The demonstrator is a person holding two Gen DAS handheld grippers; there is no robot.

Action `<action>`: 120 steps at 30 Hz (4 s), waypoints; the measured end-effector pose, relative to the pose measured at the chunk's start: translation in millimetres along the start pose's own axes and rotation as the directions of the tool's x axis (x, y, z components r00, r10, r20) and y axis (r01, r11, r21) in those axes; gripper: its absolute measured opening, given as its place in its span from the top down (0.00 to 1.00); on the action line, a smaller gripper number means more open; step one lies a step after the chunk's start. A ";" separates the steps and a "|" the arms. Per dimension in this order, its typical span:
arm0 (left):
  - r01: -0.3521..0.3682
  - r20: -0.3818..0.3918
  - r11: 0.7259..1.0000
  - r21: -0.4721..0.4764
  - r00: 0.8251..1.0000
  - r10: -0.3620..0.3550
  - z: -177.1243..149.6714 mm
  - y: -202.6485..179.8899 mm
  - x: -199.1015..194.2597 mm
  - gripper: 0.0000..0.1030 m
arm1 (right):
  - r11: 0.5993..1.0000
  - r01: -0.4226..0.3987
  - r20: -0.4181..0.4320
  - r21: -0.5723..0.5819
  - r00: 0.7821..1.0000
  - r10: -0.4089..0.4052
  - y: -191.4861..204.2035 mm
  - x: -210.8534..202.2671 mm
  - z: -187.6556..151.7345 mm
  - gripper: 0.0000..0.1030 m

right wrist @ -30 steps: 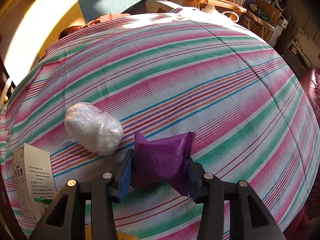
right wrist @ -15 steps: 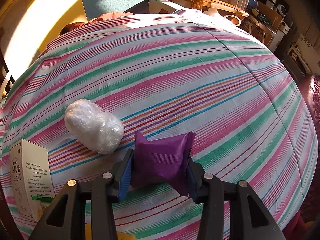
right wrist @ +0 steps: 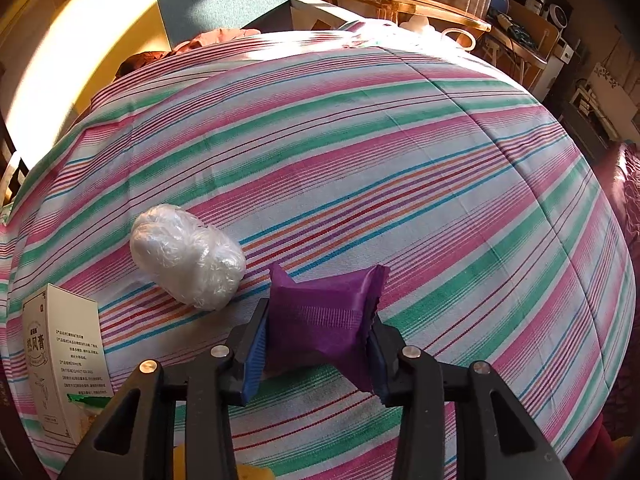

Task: Organize objects

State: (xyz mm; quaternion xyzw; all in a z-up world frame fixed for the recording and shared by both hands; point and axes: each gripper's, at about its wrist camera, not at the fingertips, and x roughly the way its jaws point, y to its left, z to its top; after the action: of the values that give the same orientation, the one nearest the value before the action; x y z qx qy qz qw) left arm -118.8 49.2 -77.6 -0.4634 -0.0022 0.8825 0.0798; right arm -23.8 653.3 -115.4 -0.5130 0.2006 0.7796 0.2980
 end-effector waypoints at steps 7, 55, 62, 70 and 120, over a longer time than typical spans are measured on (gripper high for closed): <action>-0.018 0.113 1.000 0.015 0.993 0.017 -7.1 0.4 -42.9 0.46 | 0.998 -0.056 0.101 0.010 0.993 0.055 7.3 -34.5 3.8 0.59; 0.007 0.137 0.986 -0.166 0.990 0.016 -54.4 79.3 -76.1 0.40 | 0.559 -0.331 -0.070 -0.760 0.897 0.435 442.0 -141.9 -229.4 0.55; 0.007 0.143 0.989 -0.149 0.990 0.014 -55.9 74.2 -82.4 0.40 | 0.545 -0.266 0.015 -0.795 0.890 0.456 428.0 -168.5 -237.0 0.55; 0.023 0.159 0.994 -0.107 0.987 -0.006 -53.1 58.6 -90.7 0.39 | 0.582 -0.213 0.096 -0.785 0.886 0.454 398.0 -183.3 -233.6 0.54; 0.476 -0.253 0.822 0.313 0.876 -0.412 14.6 -366.9 19.8 0.21 | 0.876 -0.394 0.282 0.277 0.905 0.318 -26.6 -91.4 -61.9 0.31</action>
State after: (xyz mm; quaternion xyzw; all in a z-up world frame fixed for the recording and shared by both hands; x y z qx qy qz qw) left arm -90.9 415.2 -56.9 -0.5021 0.0606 0.7801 0.3683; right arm 63.3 611.2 -55.9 -0.3173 0.3833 0.8305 0.2504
